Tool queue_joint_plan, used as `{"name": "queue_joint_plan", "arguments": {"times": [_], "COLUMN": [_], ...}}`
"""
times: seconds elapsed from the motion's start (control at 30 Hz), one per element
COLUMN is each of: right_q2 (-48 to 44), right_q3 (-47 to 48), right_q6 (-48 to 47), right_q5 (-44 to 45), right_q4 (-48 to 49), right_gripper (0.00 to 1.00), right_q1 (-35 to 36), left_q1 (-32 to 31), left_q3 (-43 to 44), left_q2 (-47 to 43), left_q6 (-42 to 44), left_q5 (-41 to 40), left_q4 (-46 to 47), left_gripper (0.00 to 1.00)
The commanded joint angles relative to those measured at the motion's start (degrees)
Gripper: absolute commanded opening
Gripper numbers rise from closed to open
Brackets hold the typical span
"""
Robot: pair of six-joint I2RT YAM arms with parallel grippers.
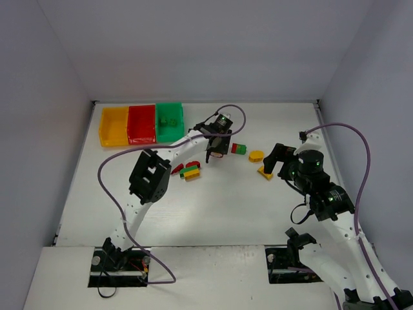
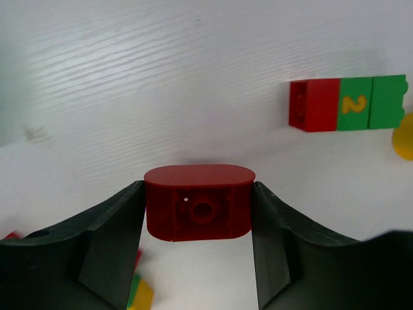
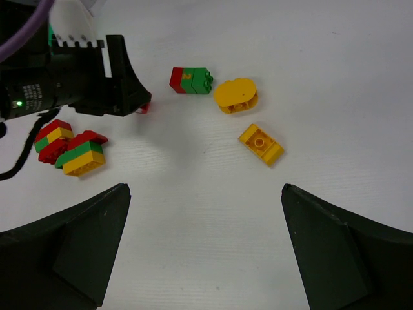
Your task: Sort the legos into containers by color
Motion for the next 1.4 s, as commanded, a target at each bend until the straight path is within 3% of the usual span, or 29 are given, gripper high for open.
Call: {"name": "queue_joint_plan", "arguments": {"times": [0.0, 0.2, 0.4, 0.77, 0.83, 0.87, 0.97, 1.2, 1.37], "right_q2": [-0.40, 0.39, 1.71, 1.18, 0.92, 0.74, 1.09, 4.96, 7.59], "right_q3": [0.66, 1.01, 1.19, 1.28, 1.37, 1.19, 0.93, 1.98, 2.77], "right_q6": [0.05, -0.92, -1.36, -0.92, -0.66, -0.57, -0.48, -3.29, -6.54], "right_q5": [-0.50, -0.41, -0.15, 0.03, 0.03, 0.12, -0.49, -5.15, -8.14], "right_q4": [2.94, 3.02, 3.29, 3.46, 3.37, 3.37, 3.46, 3.90, 4.52], "right_gripper": [1.00, 1.00, 1.00, 1.00, 1.00, 1.00, 1.00, 1.00, 1.00], "right_q1": [-0.09, 0.00, 0.00, 0.00, 0.00, 0.00, 0.00, 0.09, 0.09], "left_q1": [3.22, 13.40, 25.00, 32.40, 32.40, 32.40, 32.58, 34.07, 38.98], "left_q3": [-2.47, -9.96, -11.73, 9.09, 6.22, 0.64, -9.83, -28.57, -35.89], "left_q2": [-13.16, -23.88, -25.22, -9.66, -13.41, -15.35, -23.52, -40.48, -47.17], "left_q6": [1.42, 3.96, 7.14, 9.60, 9.42, 8.90, 7.41, 1.35, -7.26], "left_q5": [-3.82, -5.58, -6.20, -5.50, -4.97, -4.97, -6.72, -15.05, -19.72], "left_q4": [-0.01, -0.62, 0.17, -6.68, -6.08, -5.11, -2.47, -4.48, -11.07], "left_gripper": [0.20, 0.21, 0.21, 0.32, 0.45, 0.61, 0.82, 0.84, 0.84]}}
